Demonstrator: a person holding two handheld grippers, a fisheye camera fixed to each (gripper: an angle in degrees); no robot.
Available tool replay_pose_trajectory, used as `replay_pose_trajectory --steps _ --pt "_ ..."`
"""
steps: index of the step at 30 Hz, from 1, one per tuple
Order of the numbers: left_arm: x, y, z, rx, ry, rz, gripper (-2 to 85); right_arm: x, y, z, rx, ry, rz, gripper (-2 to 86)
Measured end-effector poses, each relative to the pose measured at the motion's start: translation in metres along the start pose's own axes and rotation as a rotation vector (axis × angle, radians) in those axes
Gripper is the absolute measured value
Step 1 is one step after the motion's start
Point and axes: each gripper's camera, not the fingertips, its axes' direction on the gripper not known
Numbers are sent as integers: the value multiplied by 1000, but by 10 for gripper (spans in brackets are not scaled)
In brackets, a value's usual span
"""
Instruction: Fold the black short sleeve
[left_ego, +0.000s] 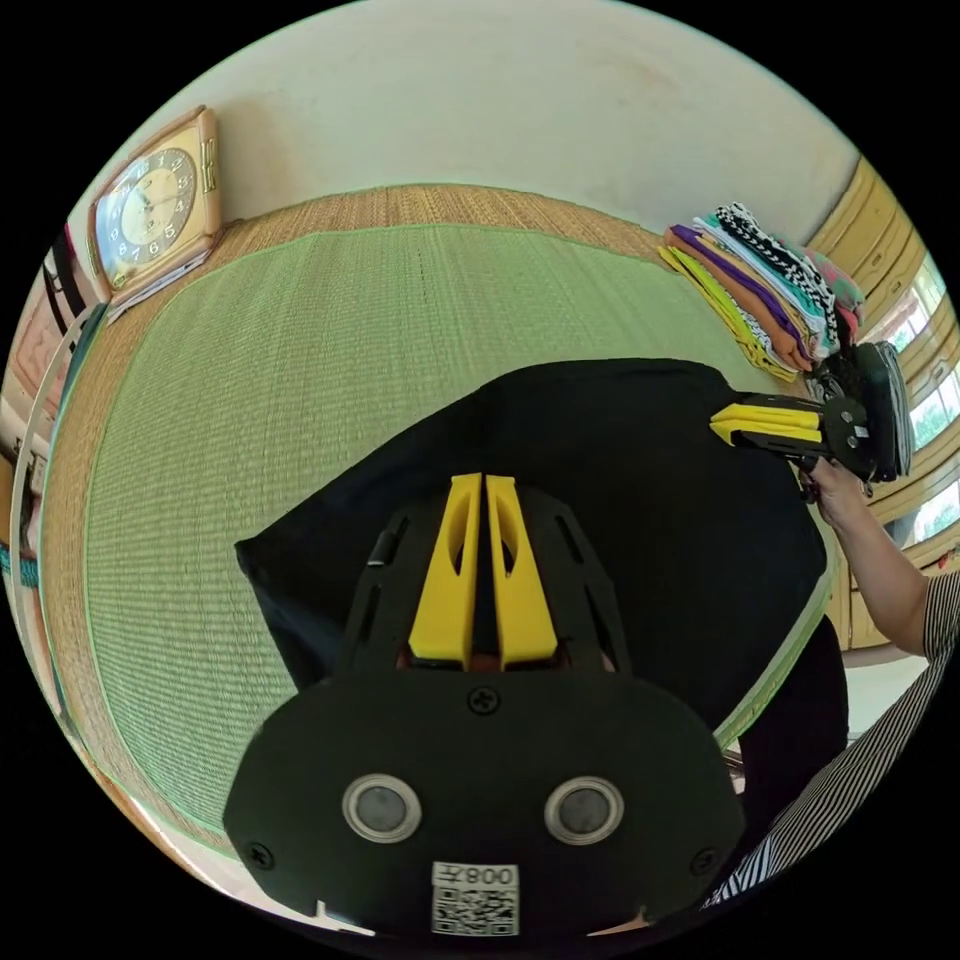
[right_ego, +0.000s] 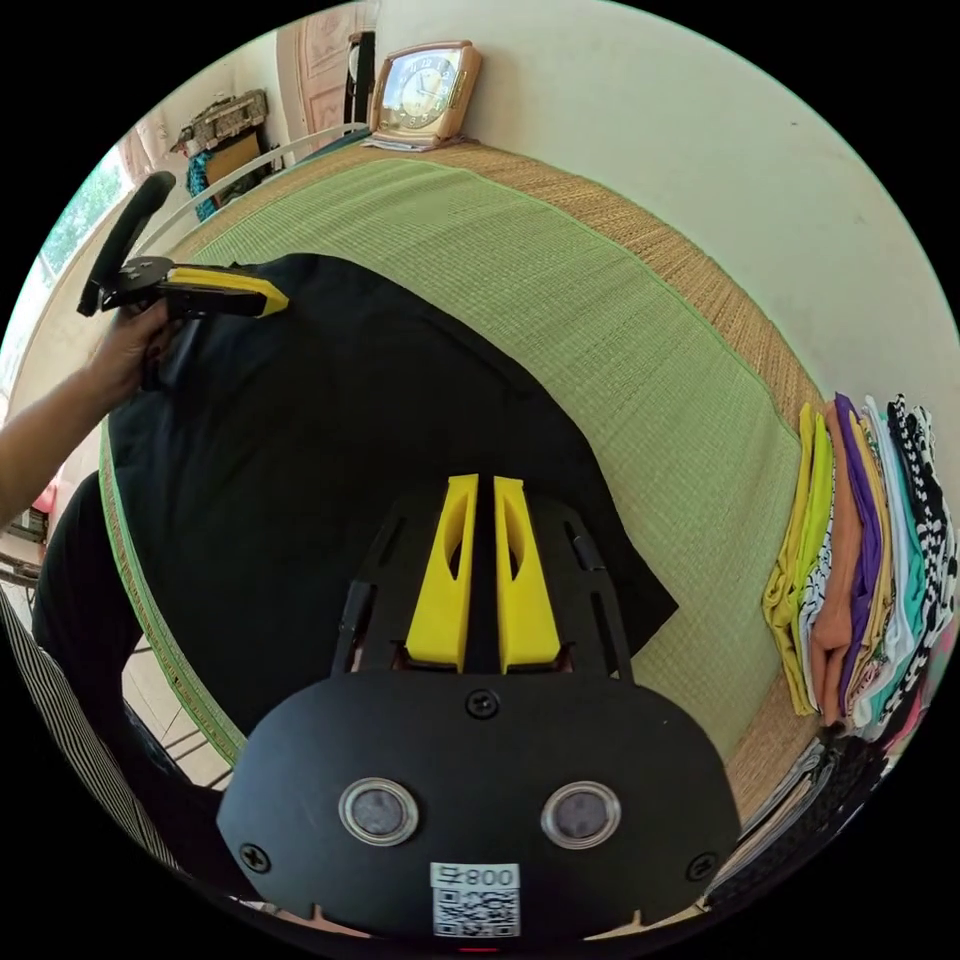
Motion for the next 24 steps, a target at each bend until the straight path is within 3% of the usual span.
replay_pose_trajectory --steps 4,10,13,17,24 --pt "-23 0 -8 7 78 -37 3 16 -4 -22 15 -17 35 25" --pt "-52 22 -47 89 18 -108 2 53 -9 -68 36 -70 123 6" --pt "-79 30 -48 45 -10 -172 2 77 -7 -92 69 -95 186 4" --pt "-110 34 -50 20 77 -234 5 104 -12 -97 1 -147 218 4" --pt "-144 78 -103 102 196 -291 35 178 33 -192 111 -376 383 28"
